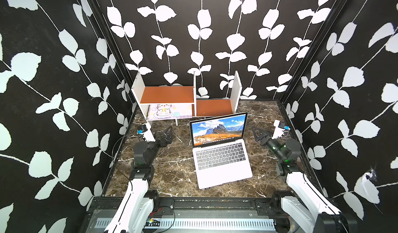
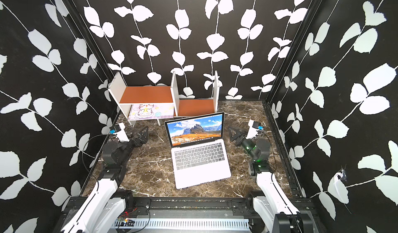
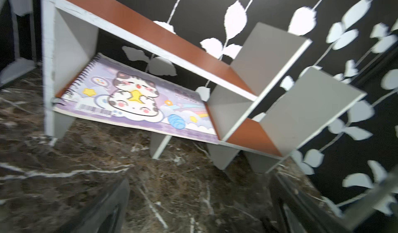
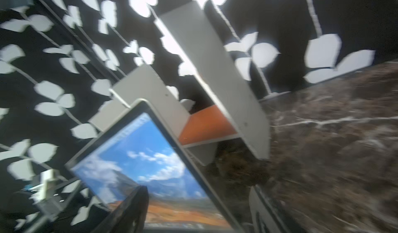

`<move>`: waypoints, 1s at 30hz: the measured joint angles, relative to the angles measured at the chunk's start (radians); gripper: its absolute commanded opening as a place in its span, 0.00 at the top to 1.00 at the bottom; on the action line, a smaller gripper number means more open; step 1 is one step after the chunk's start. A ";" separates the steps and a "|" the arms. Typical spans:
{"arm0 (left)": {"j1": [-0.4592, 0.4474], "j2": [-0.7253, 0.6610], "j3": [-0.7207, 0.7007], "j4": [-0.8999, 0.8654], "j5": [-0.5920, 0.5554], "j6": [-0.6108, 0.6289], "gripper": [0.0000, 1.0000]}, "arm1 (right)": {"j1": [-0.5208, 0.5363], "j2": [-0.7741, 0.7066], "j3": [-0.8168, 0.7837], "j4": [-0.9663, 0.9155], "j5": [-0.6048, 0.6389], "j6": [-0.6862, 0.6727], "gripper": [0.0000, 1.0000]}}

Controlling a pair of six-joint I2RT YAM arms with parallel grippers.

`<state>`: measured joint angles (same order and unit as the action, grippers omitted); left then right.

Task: Close the laptop lid and set it aside
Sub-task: Close the lid of the laptop.

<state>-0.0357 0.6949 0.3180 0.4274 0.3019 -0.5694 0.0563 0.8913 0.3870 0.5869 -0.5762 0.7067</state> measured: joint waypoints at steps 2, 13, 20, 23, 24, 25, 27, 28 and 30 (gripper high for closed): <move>0.000 -0.011 -0.001 0.017 0.074 -0.068 0.01 | 0.041 -0.030 0.063 -0.049 -0.043 -0.006 0.25; 0.000 0.009 0.130 0.016 0.305 -0.250 0.01 | 0.316 -0.056 0.520 -0.523 0.025 -0.255 0.31; 0.000 -0.037 0.212 -0.092 0.354 -0.211 0.01 | 0.603 0.249 0.965 -0.927 0.285 -0.513 0.43; 0.000 -0.047 0.220 -0.140 0.360 -0.189 0.01 | 0.682 0.386 1.140 -1.072 0.417 -0.588 0.49; 0.000 -0.047 0.220 -0.150 0.362 -0.185 0.01 | 0.697 0.424 1.187 -1.114 0.450 -0.605 0.51; 0.000 -0.046 0.220 -0.159 0.364 -0.182 0.01 | 0.710 0.464 1.238 -1.160 0.484 -0.620 0.53; 0.000 -0.046 0.220 -0.176 0.367 -0.175 0.01 | 0.724 0.535 1.326 -1.238 0.534 -0.646 0.55; 0.000 -0.047 0.220 -0.182 0.369 -0.172 0.01 | 0.725 0.567 1.367 -1.275 0.556 -0.653 0.55; 0.000 -0.047 0.220 -0.192 0.372 -0.169 0.01 | 0.725 0.628 1.446 -1.339 0.594 -0.667 0.56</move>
<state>-0.0357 0.6483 0.5381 0.2352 0.6743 -0.7387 0.7815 1.5196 1.8328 -0.7517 0.0177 0.0395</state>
